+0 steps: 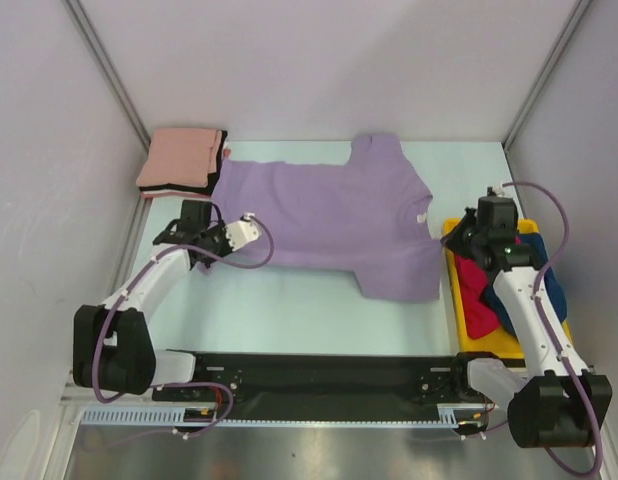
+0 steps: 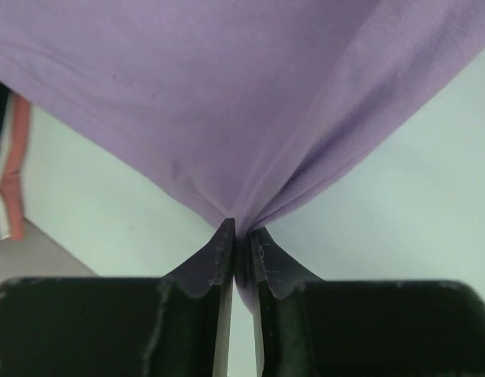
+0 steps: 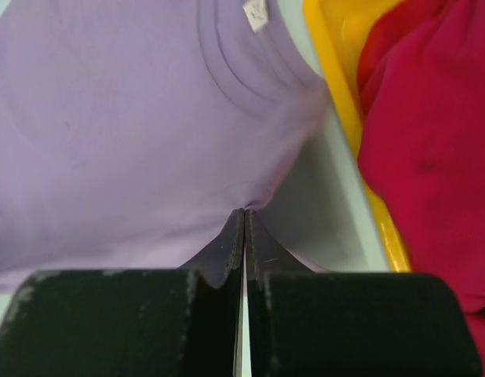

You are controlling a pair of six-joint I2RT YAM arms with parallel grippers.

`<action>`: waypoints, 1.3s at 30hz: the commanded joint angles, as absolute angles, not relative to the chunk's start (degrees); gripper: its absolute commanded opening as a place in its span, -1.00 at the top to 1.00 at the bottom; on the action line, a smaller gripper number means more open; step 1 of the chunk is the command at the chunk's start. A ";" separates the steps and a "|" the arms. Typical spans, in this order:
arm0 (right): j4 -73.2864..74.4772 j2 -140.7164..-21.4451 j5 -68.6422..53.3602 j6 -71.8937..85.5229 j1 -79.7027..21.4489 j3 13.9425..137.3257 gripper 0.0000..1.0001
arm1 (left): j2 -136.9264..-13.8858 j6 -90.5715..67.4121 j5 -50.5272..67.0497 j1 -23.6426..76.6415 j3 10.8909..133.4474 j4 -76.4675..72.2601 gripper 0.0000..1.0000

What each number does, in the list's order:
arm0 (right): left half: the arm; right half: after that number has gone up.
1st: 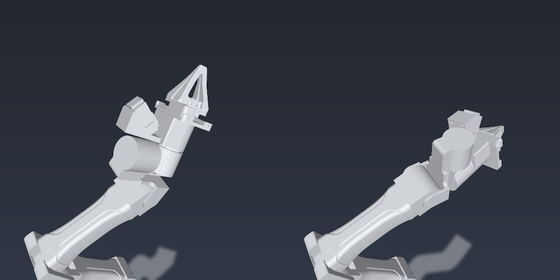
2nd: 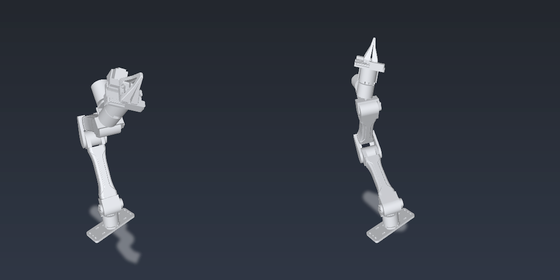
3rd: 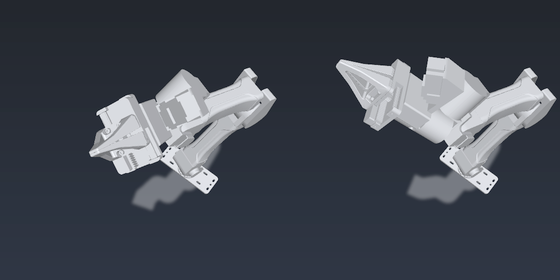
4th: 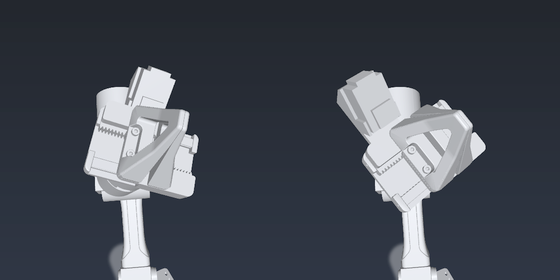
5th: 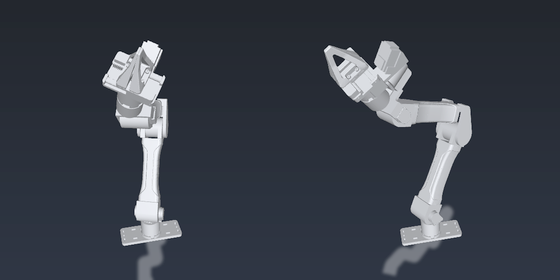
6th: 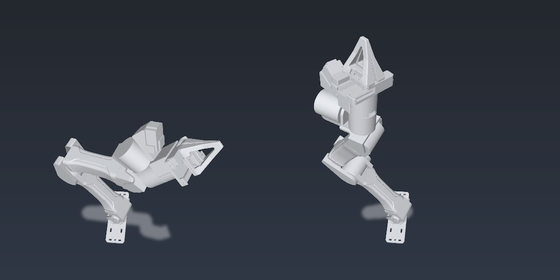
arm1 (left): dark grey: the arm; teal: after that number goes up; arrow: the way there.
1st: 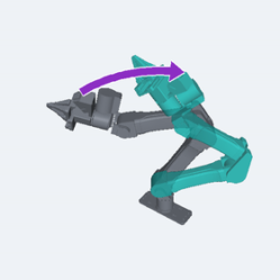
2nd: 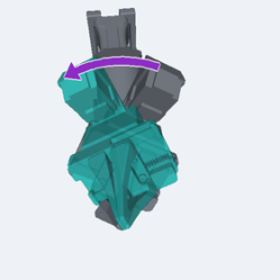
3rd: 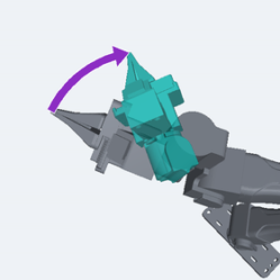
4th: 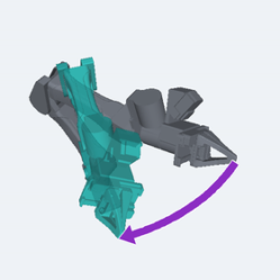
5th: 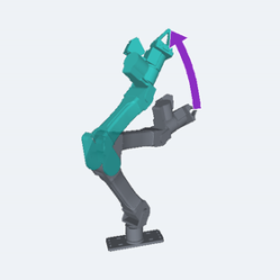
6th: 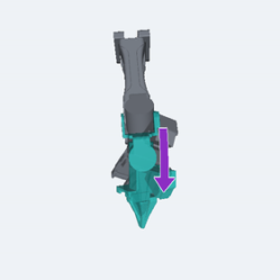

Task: Fold and stack the t-shirts
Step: Flatten the tshirt out, then fold the tshirt

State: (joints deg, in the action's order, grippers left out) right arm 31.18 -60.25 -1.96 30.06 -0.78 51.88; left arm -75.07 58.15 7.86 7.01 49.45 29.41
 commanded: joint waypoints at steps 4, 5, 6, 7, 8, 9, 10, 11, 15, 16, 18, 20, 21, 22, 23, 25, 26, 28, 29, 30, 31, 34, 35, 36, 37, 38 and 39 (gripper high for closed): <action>27.34 -57.56 -1.76 33.66 -5.53 45.89 1.00 | -73.65 63.19 8.53 6.94 43.17 32.50 0.24; 27.07 -57.74 -1.67 34.18 -5.54 44.66 1.00 | -73.39 64.41 8.61 6.94 42.63 33.74 0.13; 26.81 -58.53 -1.67 34.36 -5.54 44.13 1.00 | -72.87 65.03 8.70 6.94 42.10 35.23 -0.10; 26.37 -58.71 -0.89 34.45 -5.54 43.69 1.00 | -72.43 65.65 8.61 6.94 41.32 38.03 -0.21; 26.45 -59.15 -0.53 34.63 -5.54 43.42 1.00 | -71.90 66.18 8.44 6.86 41.05 39.10 -0.30; 26.46 -59.93 -0.09 34.45 -5.54 43.59 1.00 | -71.37 66.27 8.18 6.86 40.52 40.16 -0.36; 26.72 -60.38 -0.09 34.28 -5.54 43.77 1.00 | -70.06 66.36 7.83 6.51 40.26 41.30 -0.37; 27.07 -60.90 1.74 33.84 -5.54 44.38 1.00 | -69.27 66.44 7.74 6.24 39.99 41.48 -0.37; 29.44 -63.10 5.09 31.04 -5.63 46.31 0.91 | -66.01 65.84 7.56 4.40 39.20 37.64 -0.40; 29.70 -64.24 5.62 30.42 -5.63 46.75 0.73 | -65.74 65.13 7.04 3.70 39.72 33.96 -0.41; 31.01 -65.82 5.28 27.88 -6.06 49.20 0.12 | -66.88 63.46 8.60 2.56 42.26 32.70 -0.43; 33.65 -68.10 6.15 26.64 -7.03 51.75 -0.14 | -70.90 60.23 12.98 0.36 48.93 34.44 -0.41; 37.40 -68.64 7.02 25.93 -8.86 54.38 -0.17 | -72.84 59.16 13.09 0.26 53.04 35.06 -0.37; 39.36 -68.99 9.47 25.93 -9.92 55.27 -0.19 | -74.78 58.19 12.57 0.26 54.39 35.24 -0.31; 41.03 -69.17 10.71 26.19 -11.15 56.07 -0.20 | -77.93 57.57 11.52 0.26 55.36 35.24 -0.21; 46.04 -68.82 13.61 28.28 -14.04 56.51 -0.20 | -80.06 57.92 10.90 -1.66 56.07 34.37 -0.19; 47.53 -68.47 14.14 29.08 -14.67 56.34 -0.19 | -81.03 58.70 10.90 -2.10 56.16 34.02 -0.19; 51.23 -67.50 14.76 30.58 -15.03 55.46 -0.18 | -84.10 58.54 10.81 -2.89 57.39 33.58 -0.18; 51.85 -66.98 14.59 31.37 -15.03 53.89 -0.15 | -85.16 58.62 10.90 -3.07 58.35 34.10 -0.19; 52.20 -65.75 14.24 31.64 -15.12 52.83 -0.15 | -87.25 59.15 11.94 -3.08 60.10 35.23 -0.19; 52.03 -65.13 13.11 31.99 -15.29 51.69 -0.15 | -87.97 59.76 13.17 -3.25 60.73 37.85 -0.19; 50.54 -63.64 11.43 34.18 -15.29 46.94 -0.14 | -88.77 63.89 16.07 -3.25 60.65 40.34 -0.28; 50.10 -63.81 12.03 34.80 -16.51 46.32 -0.14 | -88.77 64.51 16.34 -3.16 60.47 39.99 -0.30; 50.01 -64.16 12.91 35.76 -16.87 46.93 -0.15 | -88.77 64.42 16.52 -3.16 60.03 39.21 -0.31; 49.40 -64.94 13.18 35.86 -16.87 47.11 -0.15 | -89.47 64.08 16.70 -3.25 60.03 38.07 -0.31; 48.79 -65.56 13.01 35.95 -16.88 47.20 -0.16 | -89.99 63.64 17.05 -3.08 60.29 38.06 -0.30; 47.47 -66.44 12.83 35.86 -16.79 46.85 -0.17 | -90.61 63.55 17.14 -3.08 60.47 38.14 -0.29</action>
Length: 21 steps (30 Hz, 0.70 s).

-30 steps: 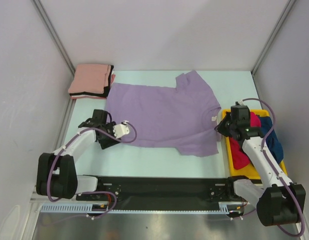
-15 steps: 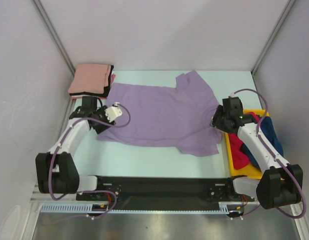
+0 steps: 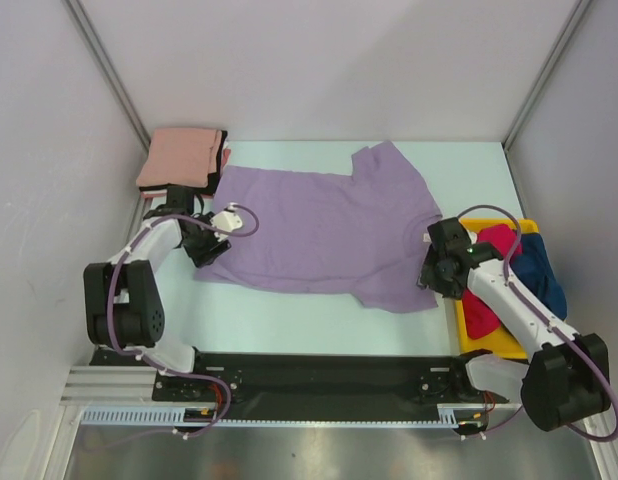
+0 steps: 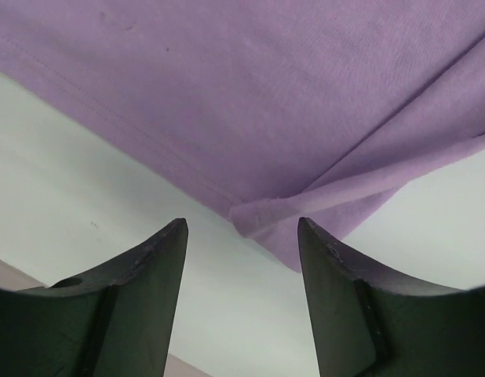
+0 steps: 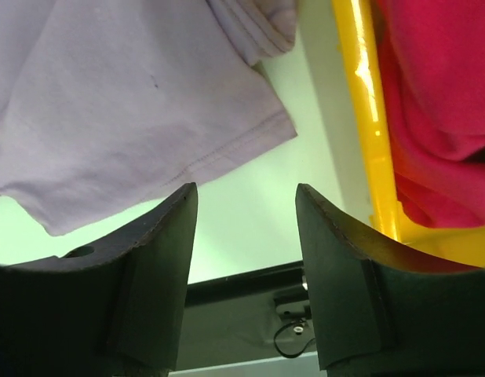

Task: Fold and stack the t-shirts
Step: Fold the tshirt

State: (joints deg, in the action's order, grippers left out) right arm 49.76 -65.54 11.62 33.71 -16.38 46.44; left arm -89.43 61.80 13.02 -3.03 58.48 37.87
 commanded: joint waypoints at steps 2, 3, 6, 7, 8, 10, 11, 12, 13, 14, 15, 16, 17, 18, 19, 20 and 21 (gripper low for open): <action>45.80 -69.51 11.96 35.95 -16.53 45.71 -0.21 | -91.84 63.37 16.79 -2.90 60.21 38.24 -0.22; 44.14 -70.48 11.34 36.38 -15.91 43.96 -0.23 | -92.02 63.28 16.53 -2.99 59.25 37.80 -0.16; 39.93 -72.42 9.41 37.79 -14.16 40.88 -0.23 | -90.88 63.28 16.87 -2.90 57.75 36.57 0.17; 38.77 -72.33 8.10 38.66 -13.45 38.52 -0.23 | -90.36 63.28 17.22 -2.99 56.79 36.13 0.25; 37.72 -72.07 7.56 39.02 -12.93 37.63 -0.23 | -89.83 63.19 18.10 -2.90 56.43 36.12 0.44; 34.81 -72.25 6.86 39.81 -11.96 36.13 -0.22 | -88.60 62.93 18.72 -2.90 55.99 35.95 0.62; 33.93 -72.25 6.77 40.25 -11.87 35.25 -0.22 | -88.25 62.23 18.98 -2.99 55.90 36.03 0.80; 32.27 -72.68 6.85 40.43 -11.87 34.72 -0.21 | -87.46 61.97 19.33 -2.90 55.90 35.95 0.86; 31.47 -72.77 6.33 40.52 -11.87 34.37 -0.18 | -87.02 61.70 19.60 -2.99 55.72 35.77 0.93; 30.68 -73.03 5.81 40.60 -11.78 33.50 -0.07 | -86.66 61.18 19.86 -3.08 55.55 35.77 0.97; 29.37 -73.04 5.71 40.69 -11.69 33.05 0.03 | -86.23 60.91 20.12 -3.34 55.37 35.60 0.98; 29.01 -73.04 5.80 40.95 -11.60 32.70 0.16 | -85.44 60.73 20.04 -3.34 55.28 35.68 0.98; 28.48 -72.86 6.06 40.96 -11.51 32.09 0.43 | -84.99 59.95 19.78 -3.43 55.20 35.60 0.98; 28.39 -72.43 6.50 41.04 -11.43 31.91 0.54 | -84.56 59.68 19.43 -3.60 55.20 35.51 0.99; 28.30 -72.07 6.68 41.04 -11.34 31.64 0.63 | -83.59 59.42 19.42 -3.95 55.28 35.68 0.99; 28.30 -71.64 6.77 40.96 -10.82 31.64 0.80 | -83.15 58.81 19.68 -4.30 55.28 35.68 0.99; 28.56 -71.11 6.94 40.70 -10.46 31.73 0.88 | -82.80 58.54 19.95 -5.00 55.28 35.68 0.99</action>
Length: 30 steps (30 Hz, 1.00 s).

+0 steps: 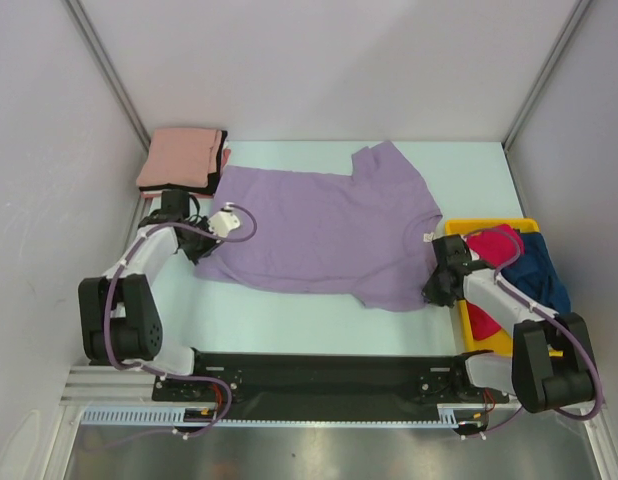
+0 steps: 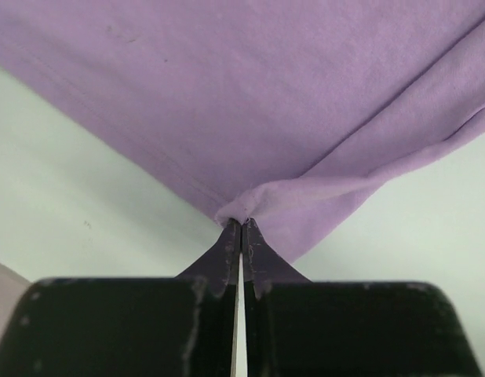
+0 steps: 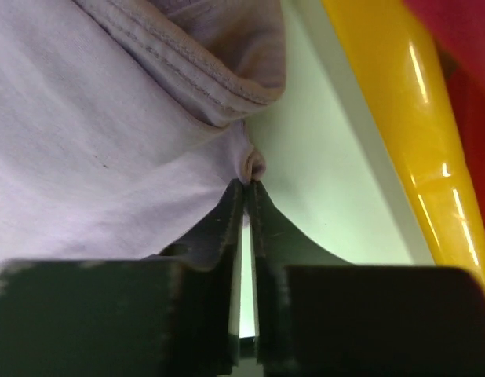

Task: Fold and stack the t-shirts
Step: Fold the tshirt

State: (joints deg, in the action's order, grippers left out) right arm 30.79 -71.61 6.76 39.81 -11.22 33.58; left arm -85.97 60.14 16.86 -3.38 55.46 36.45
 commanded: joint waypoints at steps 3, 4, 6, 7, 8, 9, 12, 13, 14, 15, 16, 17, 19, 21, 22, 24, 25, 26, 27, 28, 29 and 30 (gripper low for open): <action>30.05 -68.47 7.38 40.08 -9.41 32.52 1.00 | -81.39 57.05 20.30 -5.97 55.37 35.42 0.99; 30.67 -67.68 7.47 39.64 -9.14 33.48 1.00 | -81.04 56.34 20.48 -6.67 55.55 34.90 0.99; 33.12 -65.40 7.73 39.20 -9.05 35.50 1.00 | -80.60 53.63 20.39 -7.20 55.98 33.32 0.99; 34.00 -64.61 7.73 38.50 -9.05 38.21 1.00 | -80.60 52.57 20.22 -7.64 56.25 32.70 0.99; 35.32 -63.56 7.73 37.97 -9.05 39.62 1.00 | -80.77 50.47 19.78 -7.65 56.60 32.26 0.99; 35.77 -63.28 8.00 37.45 -9.05 41.12 1.00 | -80.95 49.49 19.43 -7.82 57.30 31.04 0.99; 35.51 -64.68 8.52 34.72 -8.79 47.97 1.00 | -81.99 45.54 19.51 -7.82 59.31 28.75 0.99; 35.07 -65.56 8.53 33.93 -8.44 49.47 1.00 | -82.44 43.79 19.77 -7.82 59.94 28.39 1.00; 34.02 -66.96 8.44 32.10 -8.09 52.27 1.00 | -82.88 42.81 20.04 -7.74 60.55 28.04 0.99; 33.58 -69.67 7.92 31.47 -7.65 53.60 1.00 | -84.10 42.19 19.87 -7.82 61.86 27.34 0.99; 33.23 -71.35 7.56 30.68 -6.86 54.92 1.00 | -84.63 40.97 19.69 -7.82 62.48 27.07 0.99; 32.35 -72.76 7.56 29.54 -6.59 57.80 1.00 | -85.51 40.52 19.34 -7.82 63.10 26.72 0.99; 31.12 -76.98 7.73 28.31 -5.81 60.54 1.00 | -87.44 39.38 17.94 -7.82 64.51 25.76 0.99; 29.89 -81.53 7.39 26.99 -5.45 64.85 1.00 | -88.50 38.94 16.71 -7.82 65.56 24.53 0.99; 29.53 -82.95 7.12 26.55 -5.28 66.17 1.00 | -89.64 38.59 16.35 -7.82 66.00 24.17 0.99; 28.39 -87.07 6.59 25.49 -5.27 69.86 1.00 | -90.78 38.15 16.00 -7.82 67.14 23.12 0.99; 27.78 -88.67 6.59 25.05 -5.27 70.83 1.00 | -91.84 37.88 15.56 -7.74 67.67 22.94 0.99; 27.77 -89.99 6.50 24.79 -5.27 72.14 1.00 | -92.54 37.62 15.38 -7.73 68.28 23.03 0.99; 27.77 -91.13 6.33 24.18 -5.27 74.42 1.00 | -93.16 37.36 15.29 -7.73 69.51 22.94 0.99; 27.77 -93.58 6.24 23.82 -5.36 75.75 1.00 | -94.12 37.18 14.86 -7.73 69.96 22.85 1.00; 27.60 -94.56 5.89 23.47 -5.27 76.63 1.00 | -94.65 37.09 14.85 -7.73 70.74 22.59 0.99; 27.51 -95.61 5.89 22.86 -5.27 78.47 1.00 | -95.09 37.09 14.68 -7.65 71.10 22.59 0.99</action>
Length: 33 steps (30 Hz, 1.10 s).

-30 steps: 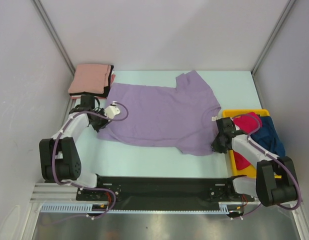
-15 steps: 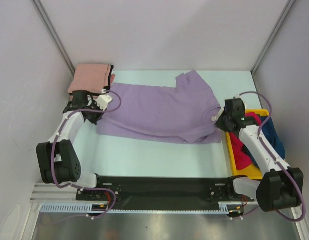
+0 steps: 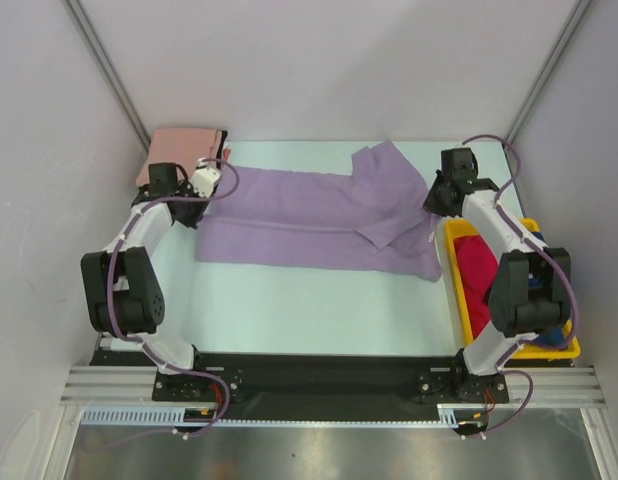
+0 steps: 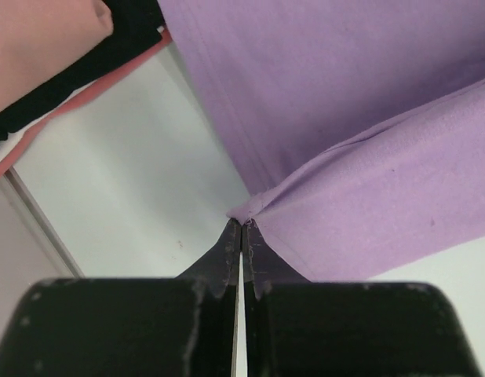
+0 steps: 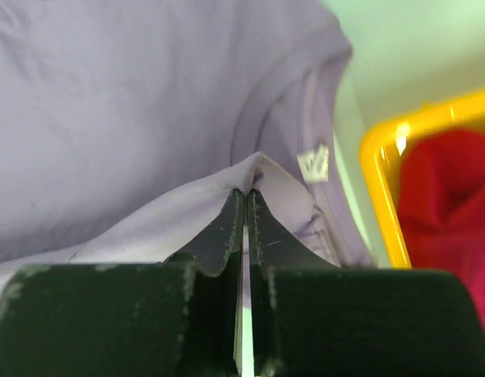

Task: Fold and stack the t-shirts
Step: Fold the tshirt

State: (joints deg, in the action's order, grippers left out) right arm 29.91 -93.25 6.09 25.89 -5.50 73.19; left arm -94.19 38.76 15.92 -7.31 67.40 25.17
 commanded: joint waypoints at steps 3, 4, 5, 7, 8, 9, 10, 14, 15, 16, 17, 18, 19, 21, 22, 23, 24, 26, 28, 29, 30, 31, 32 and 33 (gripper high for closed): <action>28.56 -99.22 6.76 21.80 -5.27 81.38 1.00 | -97.03 37.53 13.80 -7.03 71.98 22.33 0.99; 28.91 -99.92 7.03 20.93 -5.36 83.04 1.00 | -97.47 37.79 13.54 -6.77 72.16 22.32 0.99; 29.26 -101.41 7.12 20.48 -5.27 83.75 1.00 | -97.82 37.97 13.01 -6.51 72.25 22.06 0.99; 29.62 -102.74 6.86 19.26 -5.27 85.07 1.00 | -99.14 38.41 12.40 -5.72 72.42 21.71 0.99; 29.79 -103.79 6.68 18.99 -5.36 85.34 1.00 | -99.66 38.41 11.78 -5.36 72.68 21.19 0.99; 29.79 -104.41 6.68 18.55 -5.36 85.60 1.00 | -100.54 37.97 11.52 -5.27 72.95 21.01 0.98; 29.88 -104.85 6.68 18.28 -5.27 86.04 1.00 | -101.07 37.53 11.17 -5.19 73.30 20.66 0.96; 30.06 -107.83 5.01 16.35 -5.36 90.07 0.97 | -103.44 34.81 9.06 -5.27 76.63 19.95 0.57; 30.32 -109.23 5.36 16.26 -5.36 91.13 0.63 | -103.88 33.41 7.83 -5.27 77.08 19.69 0.31; 31.54 -110.21 5.88 16.09 -5.36 92.36 0.33 | -104.06 32.62 6.69 -5.27 77.43 19.17 -0.15; 33.03 -111.00 8.15 15.91 -5.45 96.20 0.12 | -103.98 31.91 5.46 -5.10 78.39 18.38 -0.31; 35.22 -112.48 9.83 15.91 -5.45 98.24 -0.02 | -103.54 30.34 3.80 -5.10 78.92 18.46 -0.43; 39.77 -112.59 11.50 16.08 -5.88 100.26 -0.04 | -101.45 29.89 3.61 -4.92 79.27 18.81 -0.47; 42.18 -109.45 15.37 15.65 -6.41 99.86 -0.06 | -97.40 33.03 6.22 -3.61 76.57 20.04 -0.48; 42.62 -107.77 17.12 15.82 -6.68 98.36 -0.06 | -91.99 35.40 7.55 -2.73 74.03 19.43 -0.46; 42.89 -105.75 17.75 16.17 -7.11 96.52 -0.05 | -89.76 42.03 8.34 -0.72 67.74 19.51 -0.43; 43.06 -101.99 17.75 16.95 -7.38 91.37 -0.03 | -87.65 45.41 8.78 -0.36 64.46 19.69 -0.36; 43.07 -98.10 16.79 18.19 -7.91 85.72 0.00 | -84.65 51.21 9.84 2.02 57.26 21.79 -0.28; 43.50 -93.55 14.69 20.11 -8.17 78.19 0.01 | -84.72 55.45 8.19 2.11 54.50 22.93 -0.24; 43.68 -92.38 14.33 20.82 -8.52 75.96 0.02 | -85.07 57.81 7.22 2.11 52.06 22.42 -0.25; 43.77 -91.16 13.89 21.53 -8.70 73.68 0.01 | -85.08 58.79 6.51 2.20 50.73 21.54 -0.32; 43.16 -90.19 13.36 22.49 -9.05 69.30 0.01 | -85.08 59.84 6.24 2.20 49.58 20.14 -0.35; 42.55 -88.44 12.92 22.93 -9.31 67.52 0.00 | -85.17 61.77 6.15 2.37 47.92 19.34 -0.39; 41.58 -87.81 12.40 23.29 -9.93 65.59 0.00 | -85.60 62.48 5.98 2.46 47.29 18.64 -0.45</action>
